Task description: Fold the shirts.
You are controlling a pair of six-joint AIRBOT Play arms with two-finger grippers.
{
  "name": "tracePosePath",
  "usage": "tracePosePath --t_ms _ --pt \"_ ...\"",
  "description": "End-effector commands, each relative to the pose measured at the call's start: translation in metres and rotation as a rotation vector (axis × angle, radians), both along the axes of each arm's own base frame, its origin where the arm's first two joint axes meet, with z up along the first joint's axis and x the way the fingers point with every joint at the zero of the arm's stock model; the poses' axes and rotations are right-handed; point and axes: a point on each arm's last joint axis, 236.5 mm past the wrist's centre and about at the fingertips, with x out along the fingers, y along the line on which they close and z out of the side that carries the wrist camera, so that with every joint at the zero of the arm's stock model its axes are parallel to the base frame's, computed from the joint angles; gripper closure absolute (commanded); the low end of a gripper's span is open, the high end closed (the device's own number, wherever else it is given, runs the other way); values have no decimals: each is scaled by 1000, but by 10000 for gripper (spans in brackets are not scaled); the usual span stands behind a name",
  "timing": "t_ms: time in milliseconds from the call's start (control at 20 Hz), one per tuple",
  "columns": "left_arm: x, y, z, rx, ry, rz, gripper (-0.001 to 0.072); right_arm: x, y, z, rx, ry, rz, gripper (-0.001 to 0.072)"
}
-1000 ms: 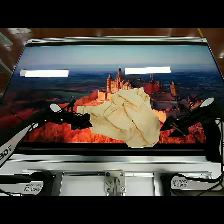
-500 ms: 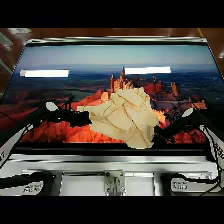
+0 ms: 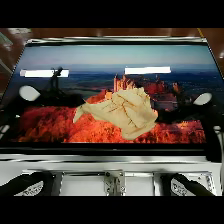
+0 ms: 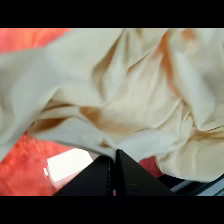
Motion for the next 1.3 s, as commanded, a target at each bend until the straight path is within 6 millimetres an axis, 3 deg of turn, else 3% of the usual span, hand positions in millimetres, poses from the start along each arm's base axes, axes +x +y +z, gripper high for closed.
tracePosePath --t_ms 0,100,200,250,300,400,500,600,750,850,950,1050,1250 --pt "-4 15 175 9 -436 -16 665 40 -10 189 -108 -605 -19 645" --pt "-37 34 308 -56 -747 45 665 24 -23 350 -196 -1093 -124 646" --pt "-87 62 410 -113 -1007 130 664 -35 -39 481 -252 -1488 -274 646" --pt "-116 78 450 -148 -1111 188 665 -71 -48 529 -261 -1637 -355 646" --pt "-142 93 478 -172 -1189 243 665 -101 -53 558 -260 -1730 -413 646" --pt "-182 115 502 -142 -1288 319 665 -145 -60 584 -299 -1817 -471 646" --pt "-206 131 499 -42 -1317 365 665 -161 -67 582 -383 -1790 -478 646" --pt "-214 147 478 41 -1240 422 665 -157 -78 560 -470 -1690 -476 645" --pt "-208 162 428 198 -1059 431 665 -144 -91 534 -534 -1567 -473 646" --pt "-196 164 387 257 -910 399 665 -124 -97 511 -555 -1460 -453 645" --pt "-178 163 346 290 -779 370 665 -91 -98 459 -546 -1239 -394 645" --pt "-152 167 290 326 -621 356 664 -54 -99 391 -532 -973 -319 645" --pt "-105 171 135 350 -204 361 664 25 -106 238 -479 -525 -255 645"
